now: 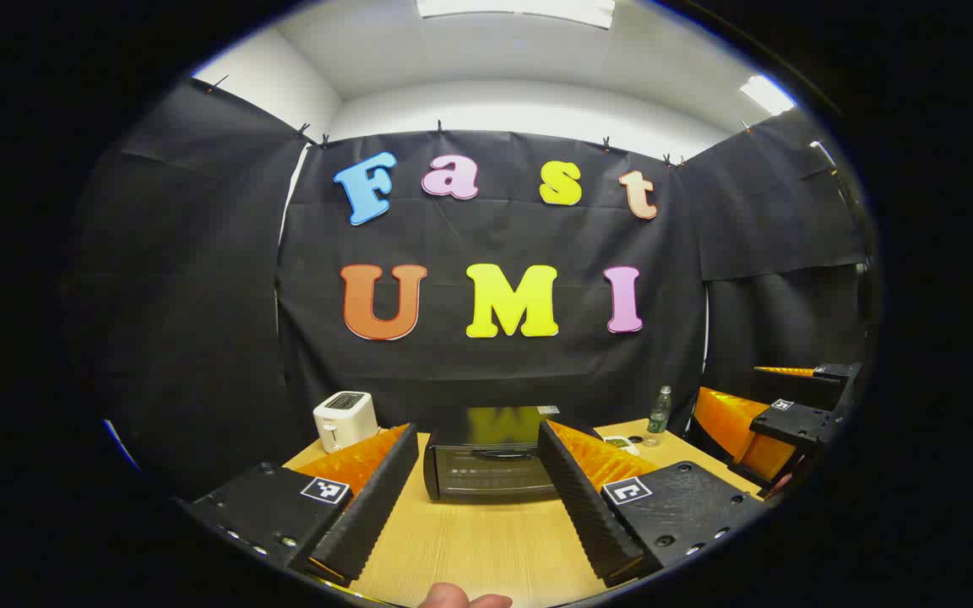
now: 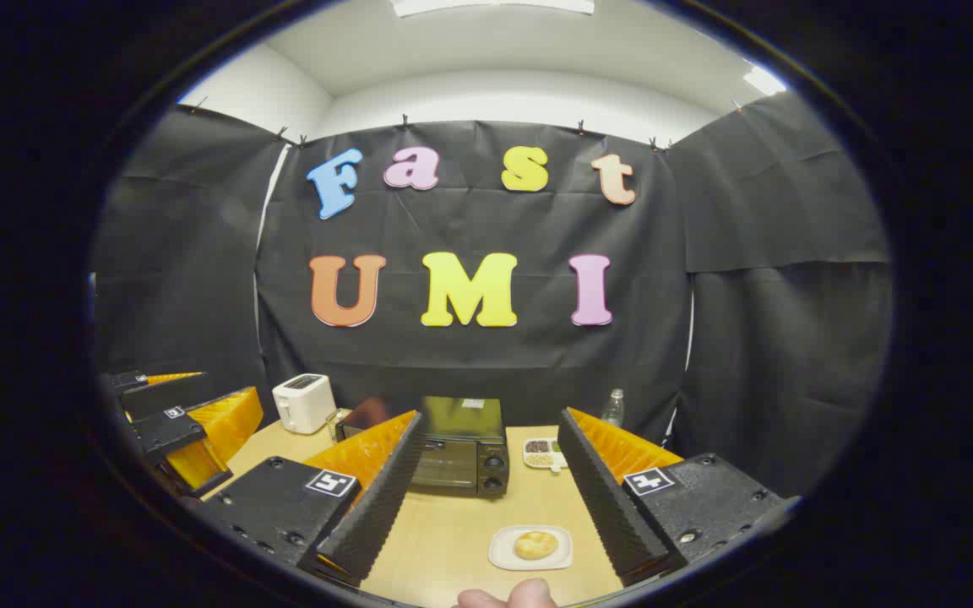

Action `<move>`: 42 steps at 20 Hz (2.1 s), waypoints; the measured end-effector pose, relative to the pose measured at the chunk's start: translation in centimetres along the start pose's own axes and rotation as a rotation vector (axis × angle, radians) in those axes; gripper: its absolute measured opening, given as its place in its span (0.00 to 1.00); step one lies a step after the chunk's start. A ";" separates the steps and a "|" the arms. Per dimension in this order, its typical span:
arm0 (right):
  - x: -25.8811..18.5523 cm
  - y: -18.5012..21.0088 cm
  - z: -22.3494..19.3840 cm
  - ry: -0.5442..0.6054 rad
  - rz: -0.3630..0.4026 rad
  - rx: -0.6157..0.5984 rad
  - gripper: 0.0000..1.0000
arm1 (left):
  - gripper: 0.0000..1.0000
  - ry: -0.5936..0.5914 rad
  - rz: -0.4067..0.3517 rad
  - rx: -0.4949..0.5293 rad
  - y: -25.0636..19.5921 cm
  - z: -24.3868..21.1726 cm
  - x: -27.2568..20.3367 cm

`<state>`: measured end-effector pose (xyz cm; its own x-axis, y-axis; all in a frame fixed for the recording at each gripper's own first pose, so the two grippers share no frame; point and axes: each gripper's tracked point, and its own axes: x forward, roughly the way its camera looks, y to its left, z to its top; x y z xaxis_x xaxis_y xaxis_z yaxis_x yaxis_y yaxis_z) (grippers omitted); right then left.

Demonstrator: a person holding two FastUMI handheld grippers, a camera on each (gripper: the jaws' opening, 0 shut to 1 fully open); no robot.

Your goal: Open the electric oven with the left hand, put the food in, and close the electric oven.

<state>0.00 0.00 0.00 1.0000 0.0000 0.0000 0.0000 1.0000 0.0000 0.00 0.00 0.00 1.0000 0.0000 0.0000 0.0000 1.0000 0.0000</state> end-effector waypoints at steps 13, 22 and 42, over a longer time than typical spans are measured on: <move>-0.8 -1.5 -0.5 0.007 -0.037 0.019 0.98 | 0.93 0.017 0.007 0.005 0.0 -0.6 -0.2; -0.7 -1.2 -0.4 0.005 -0.027 0.019 0.98 | 0.93 0.025 -0.006 0.008 -0.1 -0.7 -0.1; 1.5 -7.5 -0.2 0.027 -0.113 0.015 0.97 | 0.93 0.113 -0.053 0.008 -3.4 -3.5 5.8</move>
<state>1.47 -7.52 -0.21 0.9932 -0.1127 -0.0279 0.1131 0.9935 0.0131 5.77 -3.39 -3.46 0.9922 -0.0524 -0.1132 0.0533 0.9986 0.0050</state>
